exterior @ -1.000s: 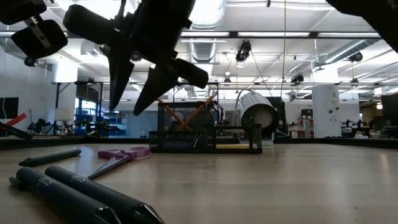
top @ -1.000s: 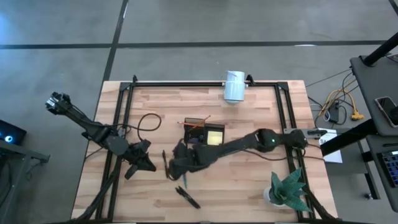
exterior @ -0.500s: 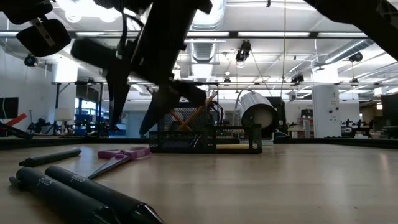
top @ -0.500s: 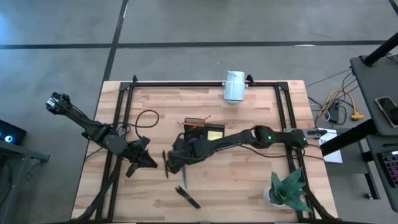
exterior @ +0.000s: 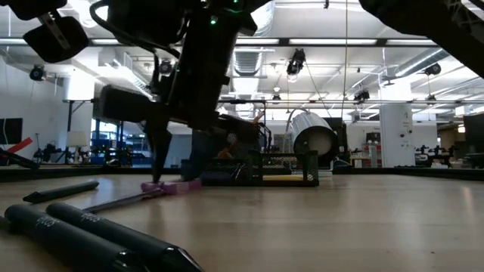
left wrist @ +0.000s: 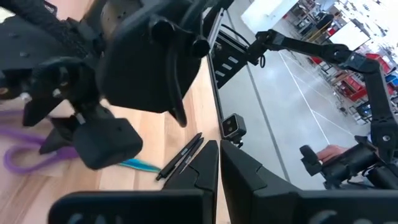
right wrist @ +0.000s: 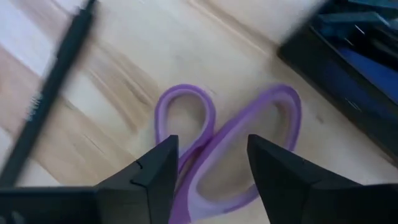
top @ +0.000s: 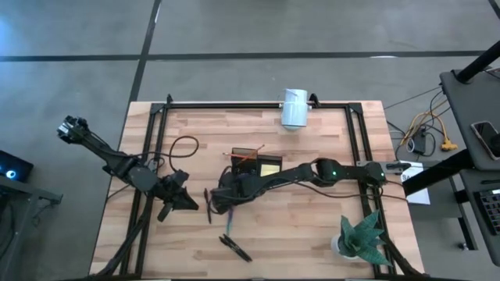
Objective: Pick and place office supplies into organizer
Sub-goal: Put the purple scissors into the black desk organizer
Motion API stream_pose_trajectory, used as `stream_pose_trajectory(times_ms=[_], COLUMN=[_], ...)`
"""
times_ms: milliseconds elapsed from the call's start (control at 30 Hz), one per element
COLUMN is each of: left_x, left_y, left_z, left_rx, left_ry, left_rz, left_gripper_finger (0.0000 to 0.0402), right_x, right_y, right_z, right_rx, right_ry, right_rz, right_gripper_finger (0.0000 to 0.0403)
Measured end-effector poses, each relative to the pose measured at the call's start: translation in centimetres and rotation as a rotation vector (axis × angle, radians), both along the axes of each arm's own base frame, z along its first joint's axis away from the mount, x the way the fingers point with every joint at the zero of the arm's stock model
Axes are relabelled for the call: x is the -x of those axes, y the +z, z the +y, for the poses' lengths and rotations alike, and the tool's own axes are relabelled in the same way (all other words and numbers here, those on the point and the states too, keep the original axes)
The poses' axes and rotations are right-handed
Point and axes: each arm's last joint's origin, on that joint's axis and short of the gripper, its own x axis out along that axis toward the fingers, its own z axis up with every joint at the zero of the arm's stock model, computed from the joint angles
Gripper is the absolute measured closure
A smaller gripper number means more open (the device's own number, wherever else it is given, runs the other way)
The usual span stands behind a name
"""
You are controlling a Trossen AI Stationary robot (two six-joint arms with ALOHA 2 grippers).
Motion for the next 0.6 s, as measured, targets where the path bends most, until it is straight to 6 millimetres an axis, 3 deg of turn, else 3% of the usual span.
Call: stream_pose_trajectory(times_ms=[333, 600], left_x=[-0.1, -0.1], left_y=[-0.1, -0.4], left_z=[0.0, 0.0], left_rx=[-0.010, -0.013], left_ry=[0.012, 0.012], left_rz=[0.002, 0.006], left_gripper_finger=[0.0402, 0.0402], right_x=[2.8, 3.2], right_y=[-0.2, -0.6], right_z=[1.6, 2.5], right_rx=[0.017, -0.006], right_ry=[-0.091, -0.139], right_rz=[0.220, 0.225], right_gripper_finger=[0.0273, 0.0278])
